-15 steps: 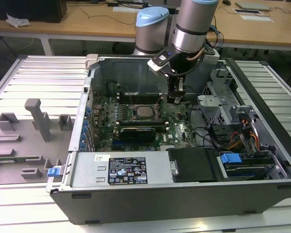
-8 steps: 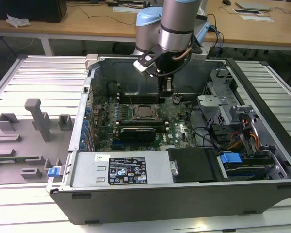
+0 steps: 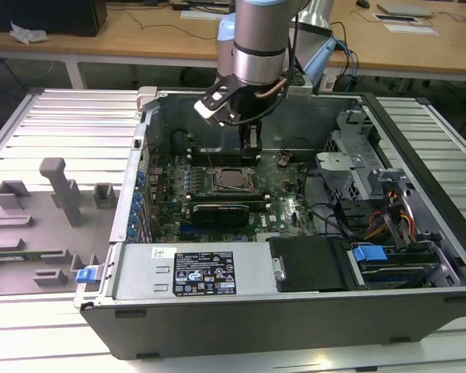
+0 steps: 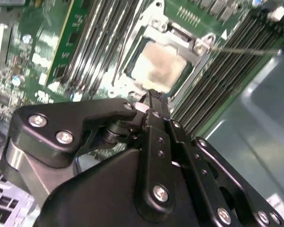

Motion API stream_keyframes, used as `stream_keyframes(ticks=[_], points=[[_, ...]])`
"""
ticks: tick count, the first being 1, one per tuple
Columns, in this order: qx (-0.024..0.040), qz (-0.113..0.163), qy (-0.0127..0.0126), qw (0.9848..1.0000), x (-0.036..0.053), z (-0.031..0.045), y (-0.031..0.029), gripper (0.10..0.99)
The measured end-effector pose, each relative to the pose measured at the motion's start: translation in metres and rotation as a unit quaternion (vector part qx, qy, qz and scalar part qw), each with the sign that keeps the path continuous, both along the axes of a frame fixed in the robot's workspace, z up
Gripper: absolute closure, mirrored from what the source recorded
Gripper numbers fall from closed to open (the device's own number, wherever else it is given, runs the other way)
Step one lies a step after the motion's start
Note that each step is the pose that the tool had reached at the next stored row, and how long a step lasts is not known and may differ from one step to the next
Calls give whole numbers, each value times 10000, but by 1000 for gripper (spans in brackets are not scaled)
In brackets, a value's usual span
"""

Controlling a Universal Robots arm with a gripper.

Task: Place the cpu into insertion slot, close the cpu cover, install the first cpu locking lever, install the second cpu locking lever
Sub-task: 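Close the cpu cover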

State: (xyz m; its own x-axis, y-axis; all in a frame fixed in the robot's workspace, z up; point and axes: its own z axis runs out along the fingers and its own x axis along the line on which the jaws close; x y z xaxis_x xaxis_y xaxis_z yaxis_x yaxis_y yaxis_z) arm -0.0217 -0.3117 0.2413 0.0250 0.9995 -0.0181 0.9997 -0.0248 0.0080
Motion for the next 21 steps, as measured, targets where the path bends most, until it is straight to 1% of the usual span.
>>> stream_keyframes(ticks=[1, 5, 8, 12, 14, 15, 16, 18, 19, 21], points=[[0, 1, -2, 10000, -31, -26, -1, 980], [0, 1, -8, 10000, -109, -94, -5, 980], [-1, 1, -13, 10000, -153, -120, -6, 980], [0, 9, -14, 10000, -154, -121, -5, 980], [1, 154, -14, 9999, -153, -121, -5, 980], [0, 345, -14, 9994, -153, -121, -5, 980], [1, 530, -14, 9986, -153, -121, -5, 980], [1, 800, -14, 9968, -154, -121, -5, 980], [1, 889, -14, 9960, -154, -121, -5, 980], [1, 1139, -14, 9935, -154, -121, -5, 980]])
